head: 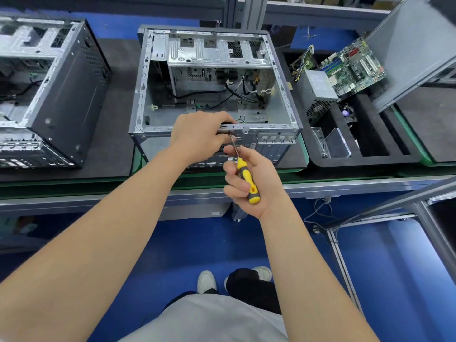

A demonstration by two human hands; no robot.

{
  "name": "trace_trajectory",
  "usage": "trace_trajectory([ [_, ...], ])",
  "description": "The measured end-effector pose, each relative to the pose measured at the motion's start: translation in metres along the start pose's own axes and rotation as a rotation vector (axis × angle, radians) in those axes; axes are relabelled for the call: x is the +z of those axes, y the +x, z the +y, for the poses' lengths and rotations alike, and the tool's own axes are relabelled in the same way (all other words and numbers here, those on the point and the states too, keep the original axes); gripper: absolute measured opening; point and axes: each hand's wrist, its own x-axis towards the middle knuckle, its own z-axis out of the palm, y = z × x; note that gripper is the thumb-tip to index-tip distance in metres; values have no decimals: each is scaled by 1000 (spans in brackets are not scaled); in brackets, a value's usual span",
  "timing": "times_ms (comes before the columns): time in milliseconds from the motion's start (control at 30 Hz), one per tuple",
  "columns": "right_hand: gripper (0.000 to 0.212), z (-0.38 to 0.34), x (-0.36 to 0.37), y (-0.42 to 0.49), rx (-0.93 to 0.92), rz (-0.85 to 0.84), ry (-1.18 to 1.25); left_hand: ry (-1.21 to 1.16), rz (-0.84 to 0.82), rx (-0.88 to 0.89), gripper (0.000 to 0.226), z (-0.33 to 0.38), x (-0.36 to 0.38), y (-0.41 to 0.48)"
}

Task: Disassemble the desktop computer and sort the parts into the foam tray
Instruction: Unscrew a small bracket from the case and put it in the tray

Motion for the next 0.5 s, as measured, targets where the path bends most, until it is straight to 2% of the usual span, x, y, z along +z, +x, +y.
trace_trajectory([
  [100,33,2,0,3,24,-75,162,4,-7,-7,30,0,1,0],
  [233,26,4,2,5,-10,-14,167,7,-1,-3,30,0,1,0],
  [367,22,5,2,10,-60,90,15,2,-10,-8,31,-1,2,1],
  [500,23,5,3,10,-132,234,-303,8,-1,2,34,-1,3,1],
])
